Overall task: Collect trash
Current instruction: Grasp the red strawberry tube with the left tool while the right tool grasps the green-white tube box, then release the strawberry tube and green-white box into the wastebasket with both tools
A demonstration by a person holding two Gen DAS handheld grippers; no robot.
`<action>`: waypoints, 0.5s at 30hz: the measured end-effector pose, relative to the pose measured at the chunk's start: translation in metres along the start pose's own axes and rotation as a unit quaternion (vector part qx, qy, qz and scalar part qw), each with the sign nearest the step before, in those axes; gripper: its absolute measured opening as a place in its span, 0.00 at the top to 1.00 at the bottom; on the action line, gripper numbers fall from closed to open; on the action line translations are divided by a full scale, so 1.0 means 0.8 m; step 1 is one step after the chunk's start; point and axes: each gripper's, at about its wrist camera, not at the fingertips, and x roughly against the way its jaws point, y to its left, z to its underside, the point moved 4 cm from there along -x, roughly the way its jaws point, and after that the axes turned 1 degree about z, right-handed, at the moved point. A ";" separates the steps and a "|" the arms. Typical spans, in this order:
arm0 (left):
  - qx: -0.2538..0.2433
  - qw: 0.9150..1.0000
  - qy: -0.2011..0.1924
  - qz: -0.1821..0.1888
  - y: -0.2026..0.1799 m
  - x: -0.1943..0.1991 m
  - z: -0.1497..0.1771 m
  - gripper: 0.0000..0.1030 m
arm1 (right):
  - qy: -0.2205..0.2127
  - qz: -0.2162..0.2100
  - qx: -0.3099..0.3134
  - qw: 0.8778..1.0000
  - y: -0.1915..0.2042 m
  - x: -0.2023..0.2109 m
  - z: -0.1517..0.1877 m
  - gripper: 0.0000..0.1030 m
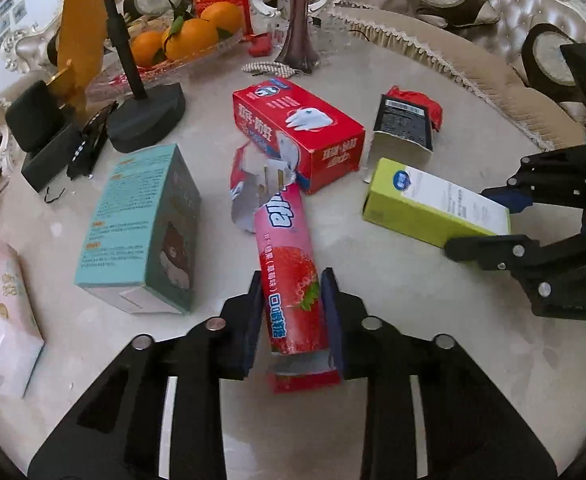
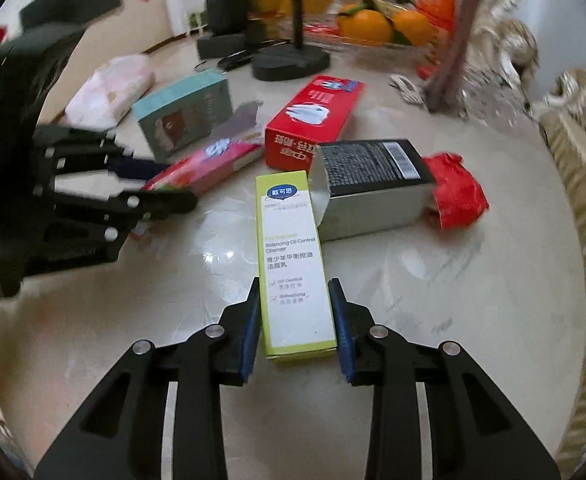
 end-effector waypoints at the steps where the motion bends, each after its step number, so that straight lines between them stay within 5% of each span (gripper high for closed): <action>1: 0.005 1.000 0.000 0.006 -0.003 0.002 0.002 0.74 | -0.003 -0.002 -0.002 1.000 0.002 0.002 0.001 0.72; 5: 0.072 0.996 -0.043 0.001 -0.002 0.034 0.021 0.74 | -0.018 -0.028 -0.011 0.999 0.018 0.020 0.003 0.72; 10: 0.079 0.992 -0.095 0.009 -0.020 0.105 0.054 0.74 | -0.051 -0.070 -0.035 0.996 0.037 0.052 0.010 0.72; 15: 0.077 0.984 -0.157 0.034 -0.075 0.200 0.124 0.74 | -0.131 -0.110 -0.065 0.983 0.058 0.130 0.077 0.72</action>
